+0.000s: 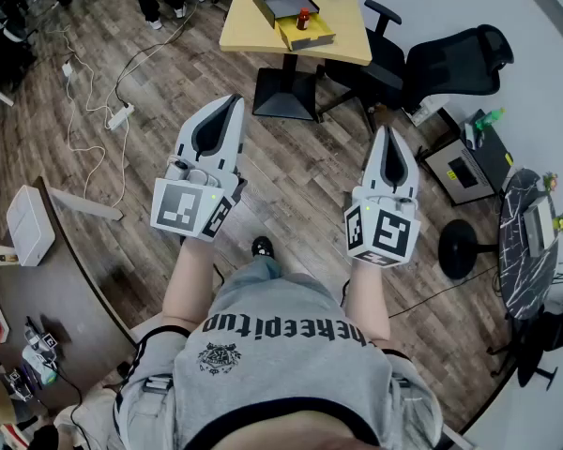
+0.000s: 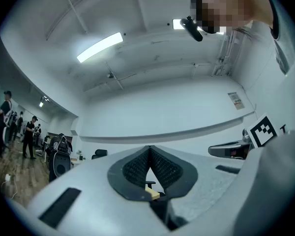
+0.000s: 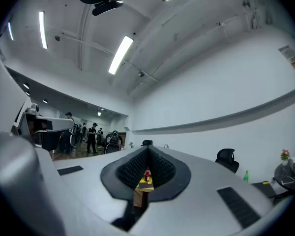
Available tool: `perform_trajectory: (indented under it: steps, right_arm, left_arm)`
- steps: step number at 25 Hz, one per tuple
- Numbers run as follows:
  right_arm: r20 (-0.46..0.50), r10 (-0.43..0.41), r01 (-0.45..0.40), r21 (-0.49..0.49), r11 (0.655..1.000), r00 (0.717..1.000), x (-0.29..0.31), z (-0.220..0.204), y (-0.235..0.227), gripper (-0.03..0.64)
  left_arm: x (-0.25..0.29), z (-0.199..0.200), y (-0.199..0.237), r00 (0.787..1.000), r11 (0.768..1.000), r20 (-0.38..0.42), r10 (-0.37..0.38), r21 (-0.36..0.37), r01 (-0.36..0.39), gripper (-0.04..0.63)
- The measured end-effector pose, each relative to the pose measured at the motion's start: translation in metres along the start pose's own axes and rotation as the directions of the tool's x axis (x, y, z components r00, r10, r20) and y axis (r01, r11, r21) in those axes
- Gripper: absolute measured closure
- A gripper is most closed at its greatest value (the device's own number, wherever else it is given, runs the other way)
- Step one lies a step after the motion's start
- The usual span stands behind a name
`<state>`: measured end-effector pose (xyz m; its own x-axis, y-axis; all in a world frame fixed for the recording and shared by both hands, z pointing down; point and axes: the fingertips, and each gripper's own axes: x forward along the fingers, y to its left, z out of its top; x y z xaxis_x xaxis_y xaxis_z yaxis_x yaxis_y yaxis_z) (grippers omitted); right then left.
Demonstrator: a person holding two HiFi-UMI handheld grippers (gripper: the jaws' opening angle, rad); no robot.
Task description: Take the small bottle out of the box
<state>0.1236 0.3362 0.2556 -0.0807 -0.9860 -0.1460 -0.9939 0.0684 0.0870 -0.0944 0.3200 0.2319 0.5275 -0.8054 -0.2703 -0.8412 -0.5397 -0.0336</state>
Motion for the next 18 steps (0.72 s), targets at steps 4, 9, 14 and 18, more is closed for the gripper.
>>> perform_trajectory:
  steps: [4, 9, 14, 18]
  right_arm:
    - [0.004, 0.003, -0.003, 0.004, 1.000, 1.000, -0.001, 0.002, 0.002, 0.615]
    - [0.003, 0.008, -0.008, 0.006, 1.000, 1.000, 0.003, 0.000, 0.005, 0.615]
    - [0.025, 0.042, -0.042, -0.013, 0.999, 0.999, 0.014, 0.004, 0.013, 0.615]
    - [0.026, 0.054, -0.054, 0.012, 0.998, 0.998, 0.029, 0.002, 0.016, 0.615]
  left_arm:
    - [-0.003, 0.002, 0.000, 1.000, 1.000, 0.002, 0.002, 0.002, -0.002, 0.592]
    - [-0.003, 0.002, 0.004, 1.000, 1.000, 0.003, 0.009, 0.006, -0.009, 0.592]
    - [0.005, 0.000, 0.010, 1.000, 1.000, 0.005, 0.010, 0.005, -0.010, 0.592]
    - [0.016, -0.003, 0.020, 1.000, 1.000, 0.013, 0.014, 0.003, -0.014, 0.592]
